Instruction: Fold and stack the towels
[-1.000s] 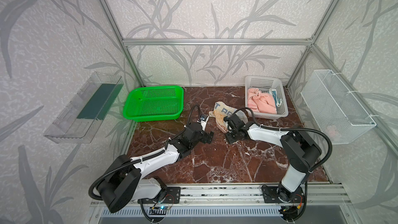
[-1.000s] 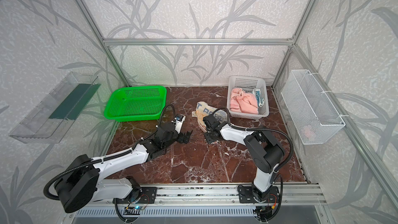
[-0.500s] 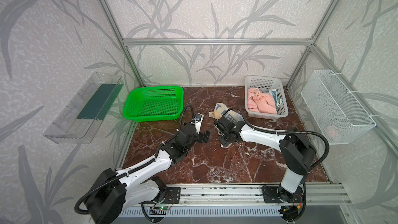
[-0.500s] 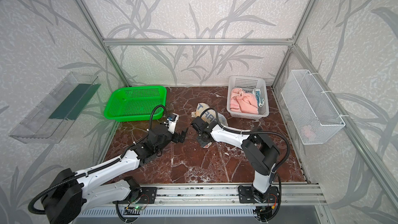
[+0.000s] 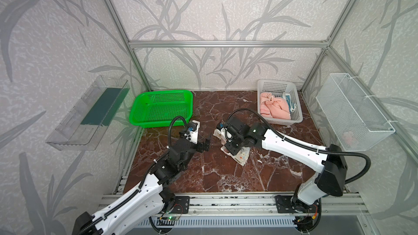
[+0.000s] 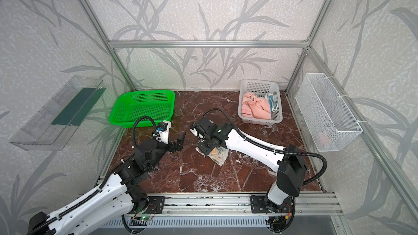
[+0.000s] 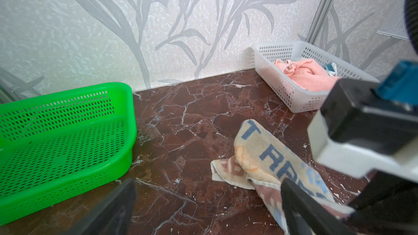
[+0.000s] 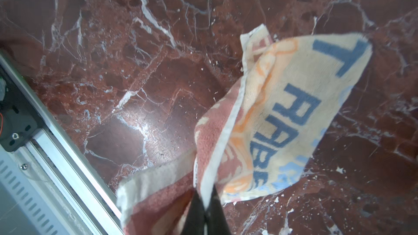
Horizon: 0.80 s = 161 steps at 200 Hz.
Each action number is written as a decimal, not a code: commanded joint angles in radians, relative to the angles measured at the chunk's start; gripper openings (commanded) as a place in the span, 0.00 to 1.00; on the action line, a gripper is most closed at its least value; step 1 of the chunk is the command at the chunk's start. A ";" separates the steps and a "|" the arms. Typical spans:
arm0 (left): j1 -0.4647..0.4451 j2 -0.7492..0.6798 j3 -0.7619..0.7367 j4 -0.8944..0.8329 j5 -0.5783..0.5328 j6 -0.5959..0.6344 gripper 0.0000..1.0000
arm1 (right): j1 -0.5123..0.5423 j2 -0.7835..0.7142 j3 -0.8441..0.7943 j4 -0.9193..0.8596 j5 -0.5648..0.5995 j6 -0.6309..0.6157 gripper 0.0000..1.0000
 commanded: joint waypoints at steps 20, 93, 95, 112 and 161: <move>0.003 0.052 0.002 -0.016 -0.040 0.016 0.99 | -0.204 0.204 0.160 -0.016 -0.203 -0.125 0.00; 0.012 0.379 0.232 -0.135 -0.092 0.104 0.99 | -0.353 0.557 0.411 -0.054 -0.205 -0.135 0.03; 0.014 0.391 0.238 -0.133 -0.091 0.108 0.99 | -0.358 0.556 0.408 -0.048 -0.209 -0.131 0.05; 0.030 0.491 0.301 -0.137 -0.080 0.129 0.99 | -0.404 0.542 0.368 0.019 -0.240 -0.107 0.19; 0.110 0.700 0.496 -0.197 -0.001 0.114 0.99 | -0.446 0.358 0.166 0.195 -0.214 -0.108 0.61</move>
